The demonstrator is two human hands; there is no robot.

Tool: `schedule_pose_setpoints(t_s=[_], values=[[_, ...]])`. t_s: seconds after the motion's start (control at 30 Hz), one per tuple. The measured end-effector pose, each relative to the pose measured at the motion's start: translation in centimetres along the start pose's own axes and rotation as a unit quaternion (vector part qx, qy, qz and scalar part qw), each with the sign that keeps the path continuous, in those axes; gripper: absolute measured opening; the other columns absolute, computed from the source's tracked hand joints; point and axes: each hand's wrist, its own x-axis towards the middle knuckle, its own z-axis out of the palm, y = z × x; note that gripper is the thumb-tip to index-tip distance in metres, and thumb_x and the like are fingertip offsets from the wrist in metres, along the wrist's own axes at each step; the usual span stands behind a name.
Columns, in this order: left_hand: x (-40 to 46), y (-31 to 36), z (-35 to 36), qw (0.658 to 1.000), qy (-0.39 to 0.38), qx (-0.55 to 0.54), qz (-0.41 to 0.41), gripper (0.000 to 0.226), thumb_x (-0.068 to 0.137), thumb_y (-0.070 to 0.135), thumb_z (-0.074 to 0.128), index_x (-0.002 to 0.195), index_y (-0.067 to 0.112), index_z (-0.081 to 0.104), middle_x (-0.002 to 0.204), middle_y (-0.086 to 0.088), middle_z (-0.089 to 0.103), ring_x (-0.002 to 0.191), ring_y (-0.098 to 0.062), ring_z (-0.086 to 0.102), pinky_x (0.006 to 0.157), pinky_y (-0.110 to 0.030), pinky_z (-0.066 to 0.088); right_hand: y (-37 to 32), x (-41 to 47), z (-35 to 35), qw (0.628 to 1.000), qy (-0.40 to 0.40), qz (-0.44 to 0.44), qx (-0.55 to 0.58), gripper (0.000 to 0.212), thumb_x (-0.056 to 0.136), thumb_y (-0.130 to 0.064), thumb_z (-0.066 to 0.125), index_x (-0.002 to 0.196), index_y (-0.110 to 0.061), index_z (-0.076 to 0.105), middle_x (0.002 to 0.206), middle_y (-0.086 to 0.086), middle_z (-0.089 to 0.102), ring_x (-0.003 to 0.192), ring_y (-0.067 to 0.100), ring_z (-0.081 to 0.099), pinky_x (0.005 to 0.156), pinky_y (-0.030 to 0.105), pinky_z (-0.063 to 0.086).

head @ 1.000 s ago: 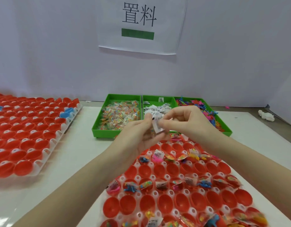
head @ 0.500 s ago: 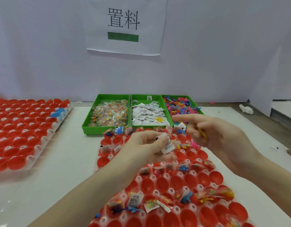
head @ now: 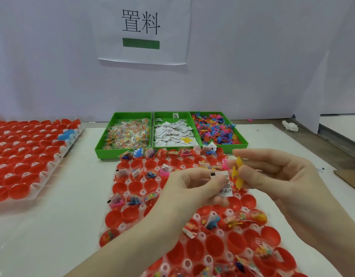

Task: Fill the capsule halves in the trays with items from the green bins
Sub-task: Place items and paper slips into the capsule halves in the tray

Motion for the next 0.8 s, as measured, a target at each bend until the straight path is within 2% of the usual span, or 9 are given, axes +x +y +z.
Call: schedule_pose_setpoints(t_s=[0.2, 0.3, 0.37, 0.43, 0.5, 0.67, 0.73, 0.8], values=[[-0.7, 0.2, 0.9, 0.999, -0.046, -0.004, -0.010, 0.028, 0.066, 0.030, 0.067, 0.087, 0.015, 0.076, 0.076, -0.009, 0.069, 0.059, -0.009, 0.065, 0.069, -0.014, 0.053, -0.3, -1.4, -0.4, 1.000, 0.027, -0.007, -0.009, 0.015, 0.049, -0.026, 0.070, 0.064, -0.022, 0.073, 0.069, -0.005, 0.068, 0.058, 0.012, 0.066, 0.054, 0.016, 0.052], [-0.9, 0.1, 1.2, 0.998, -0.060, -0.012, -0.025, 0.019, 0.079, 0.018, 0.062, 0.087, 0.004, 0.073, 0.061, -0.003, 0.062, 0.059, -0.012, 0.066, 0.065, -0.013, 0.051, -0.8, -1.9, -1.0, 0.999, 0.021, -0.002, -0.041, 0.018, 0.042, -0.027, 0.073, 0.059, -0.022, 0.072, 0.062, -0.004, 0.067, 0.056, 0.008, 0.064, 0.053, 0.013, 0.050], [-1.1, 0.2, 1.5, 0.997, -0.071, -0.006, -0.037, 0.017, 0.087, 0.009, 0.057, 0.087, -0.002, 0.070, 0.057, -0.002, 0.059, 0.059, -0.011, 0.066, 0.063, -0.013, 0.051, -0.9, -2.2, -1.4, 0.996, 0.012, -0.001, -0.093, 0.028, 0.032, -0.025, 0.080, 0.059, -0.022, 0.072, 0.061, -0.001, 0.067, 0.056, 0.007, 0.061, 0.053, 0.014, 0.048], [-1.1, 0.4, 1.8, 0.995, -0.088, 0.002, -0.044, 0.020, 0.090, 0.005, 0.053, 0.087, 0.005, 0.073, 0.056, 0.000, 0.060, 0.059, -0.011, 0.066, 0.062, -0.013, 0.051, -0.9, -2.5, -1.7, 0.991, 0.006, 0.001, -0.133, 0.027, 0.037, -0.033, 0.082, 0.061, -0.024, 0.073, 0.063, 0.001, 0.068, 0.054, 0.005, 0.057, 0.055, 0.019, 0.045], [-1.2, 0.5, 2.4, 0.993, -0.107, 0.020, -0.047, 0.025, 0.090, 0.003, 0.051, 0.085, 0.013, 0.072, 0.057, 0.005, 0.064, 0.058, -0.011, 0.066, 0.062, -0.014, 0.053, -0.7, -2.8, -2.1, 0.989, 0.012, -0.002, -0.144, 0.028, 0.039, -0.037, 0.074, 0.063, -0.022, 0.073, 0.064, 0.001, 0.067, 0.054, 0.005, 0.055, 0.054, 0.020, 0.044], [-1.5, -0.3, 4.1, 0.986, -0.134, 0.098, -0.030, 0.032, 0.093, 0.001, 0.048, 0.082, 0.021, 0.070, 0.070, 0.008, 0.069, 0.060, -0.006, 0.066, 0.067, -0.013, 0.054, -0.1, -4.2, -3.4, 0.984, 0.025, 0.008, -0.175, 0.028, 0.044, -0.037, 0.070, 0.070, -0.028, 0.073, 0.074, -0.004, 0.073, 0.064, 0.011, 0.068, 0.060, 0.020, 0.055], [-1.3, -1.1, 4.7, 0.983, -0.129, 0.123, -0.031, 0.030, 0.095, 0.002, 0.045, 0.096, 0.023, 0.066, 0.071, 0.009, 0.069, 0.063, -0.006, 0.067, 0.072, -0.015, 0.054, 0.3, -4.9, -4.0, 0.979, 0.037, 0.004, -0.200, 0.026, 0.050, -0.032, 0.072, 0.076, -0.034, 0.073, 0.074, -0.004, 0.072, 0.063, 0.012, 0.068, 0.060, 0.018, 0.055], [-1.1, -1.9, 5.3, 0.982, -0.129, 0.132, -0.043, 0.032, 0.096, 0.003, 0.042, 0.118, 0.024, 0.054, 0.076, 0.003, 0.069, 0.069, -0.012, 0.068, 0.081, -0.023, 0.055, 1.0, -5.4, -4.6, 0.971, 0.054, -0.009, -0.234, 0.032, 0.061, -0.012, 0.075, 0.079, -0.038, 0.073, 0.077, -0.004, 0.071, 0.063, 0.010, 0.066, 0.061, 0.016, 0.053]])
